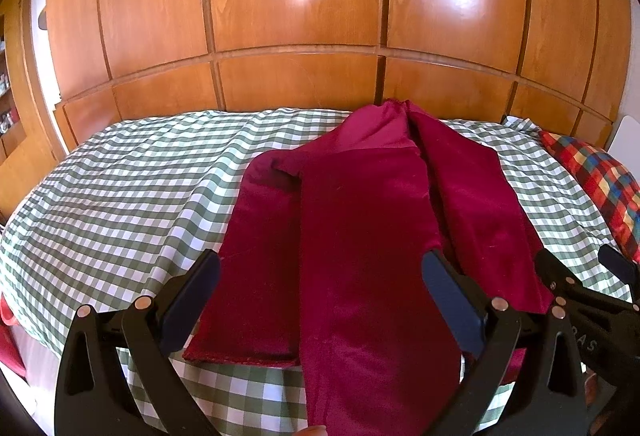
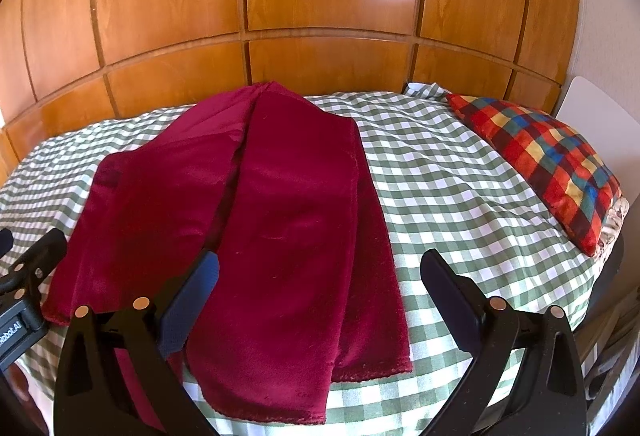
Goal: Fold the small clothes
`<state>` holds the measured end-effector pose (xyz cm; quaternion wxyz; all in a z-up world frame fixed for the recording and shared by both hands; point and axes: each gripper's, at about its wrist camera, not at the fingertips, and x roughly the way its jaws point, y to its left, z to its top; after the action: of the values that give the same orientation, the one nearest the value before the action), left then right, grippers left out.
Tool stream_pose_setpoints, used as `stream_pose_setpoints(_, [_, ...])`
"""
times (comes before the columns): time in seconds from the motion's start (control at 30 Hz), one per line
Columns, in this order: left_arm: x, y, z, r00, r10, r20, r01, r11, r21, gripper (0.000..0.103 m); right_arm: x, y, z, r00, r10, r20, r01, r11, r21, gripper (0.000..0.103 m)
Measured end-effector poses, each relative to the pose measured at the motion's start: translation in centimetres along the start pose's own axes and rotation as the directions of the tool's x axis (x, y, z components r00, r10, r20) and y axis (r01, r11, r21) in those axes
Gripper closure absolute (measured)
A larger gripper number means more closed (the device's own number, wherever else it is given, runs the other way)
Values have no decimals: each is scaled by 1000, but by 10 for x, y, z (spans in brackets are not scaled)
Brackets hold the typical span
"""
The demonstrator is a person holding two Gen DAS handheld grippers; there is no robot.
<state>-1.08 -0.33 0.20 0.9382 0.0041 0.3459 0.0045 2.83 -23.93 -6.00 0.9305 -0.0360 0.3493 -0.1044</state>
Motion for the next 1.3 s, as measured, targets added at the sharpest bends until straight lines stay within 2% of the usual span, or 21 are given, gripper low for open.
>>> stream_pose_setpoints(1.1, [-19, -7, -3, 999, -21, 41, 20, 999, 30, 3, -13, -7, 0, 999, -12, 39, 11, 1000, 13, 3])
stream_pose_setpoints(1.23, [-25, -7, -6, 997, -44, 56, 42, 998, 45, 3, -15, -8, 0, 999, -16, 43, 16, 1000, 8, 3])
stream_pose_setpoints(1.3, [-28, -8, -12, 995, -82, 52, 78, 994, 70, 3, -15, -8, -1, 999, -19, 44, 19, 1000, 6, 3])
